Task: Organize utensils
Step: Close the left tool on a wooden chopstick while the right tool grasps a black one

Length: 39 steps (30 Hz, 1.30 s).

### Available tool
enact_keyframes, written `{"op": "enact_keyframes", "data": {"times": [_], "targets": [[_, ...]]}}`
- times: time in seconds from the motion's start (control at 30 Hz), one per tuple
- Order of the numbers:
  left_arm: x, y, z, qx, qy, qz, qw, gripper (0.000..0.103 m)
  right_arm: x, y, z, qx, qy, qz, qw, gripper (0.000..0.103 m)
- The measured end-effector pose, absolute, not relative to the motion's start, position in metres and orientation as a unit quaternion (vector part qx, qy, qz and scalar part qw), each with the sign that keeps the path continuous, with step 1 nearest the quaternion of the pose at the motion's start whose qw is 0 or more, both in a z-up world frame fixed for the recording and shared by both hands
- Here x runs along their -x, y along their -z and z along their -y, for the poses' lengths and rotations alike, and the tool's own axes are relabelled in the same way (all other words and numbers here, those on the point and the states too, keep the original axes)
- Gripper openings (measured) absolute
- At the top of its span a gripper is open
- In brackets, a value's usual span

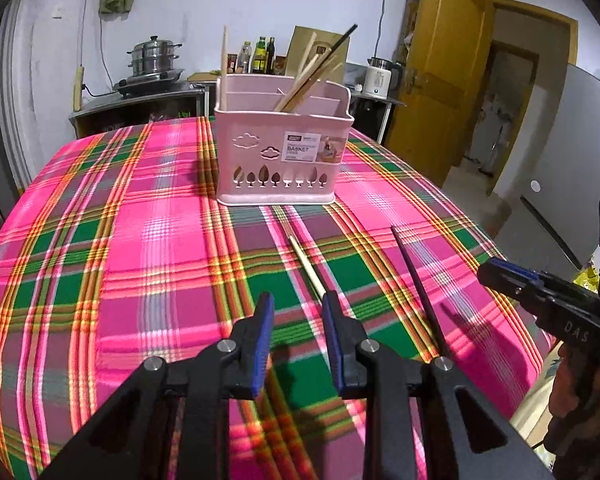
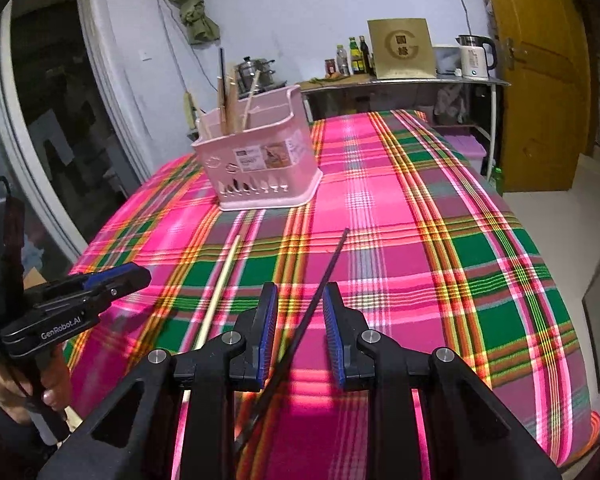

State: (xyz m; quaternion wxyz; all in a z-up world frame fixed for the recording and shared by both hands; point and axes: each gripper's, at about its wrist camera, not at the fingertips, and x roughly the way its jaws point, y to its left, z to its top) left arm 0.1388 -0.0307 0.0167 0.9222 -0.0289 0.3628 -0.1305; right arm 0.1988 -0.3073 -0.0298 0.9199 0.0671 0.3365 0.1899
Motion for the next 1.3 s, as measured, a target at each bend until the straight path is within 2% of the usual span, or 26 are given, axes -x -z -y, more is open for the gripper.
{"op": "enact_keyframes", "data": {"times": [0.53,0.9,0.97,1.13,1.3], "targets": [[-0.221,0.020,0.055,0.039,0.133,-0.454,0.880,0.026,-0.278,0.055,0.292,-0.030,-0.150,-0.406,0.901,0.024],[-0.223,0.021,0.066,0.011,0.127,-0.442,0.888,0.026,-0.304,0.067,0.276,-0.011,-0.139,-0.428,0.893,0.024],[-0.222,0.022,0.067,0.003,0.121,-0.437,0.891,0.020,-0.304,0.067,0.273,-0.006,-0.139,-0.427,0.893,0.019],[-0.221,0.022,0.068,-0.004,0.114,-0.434,0.894,0.015,-0.304,0.068,0.268,0.016,-0.135,-0.425,0.895,0.009],[-0.225,0.021,0.068,-0.001,0.118,-0.440,0.890,0.010,-0.307,0.067,0.267,0.015,-0.139,-0.429,0.892,0.008]]}}
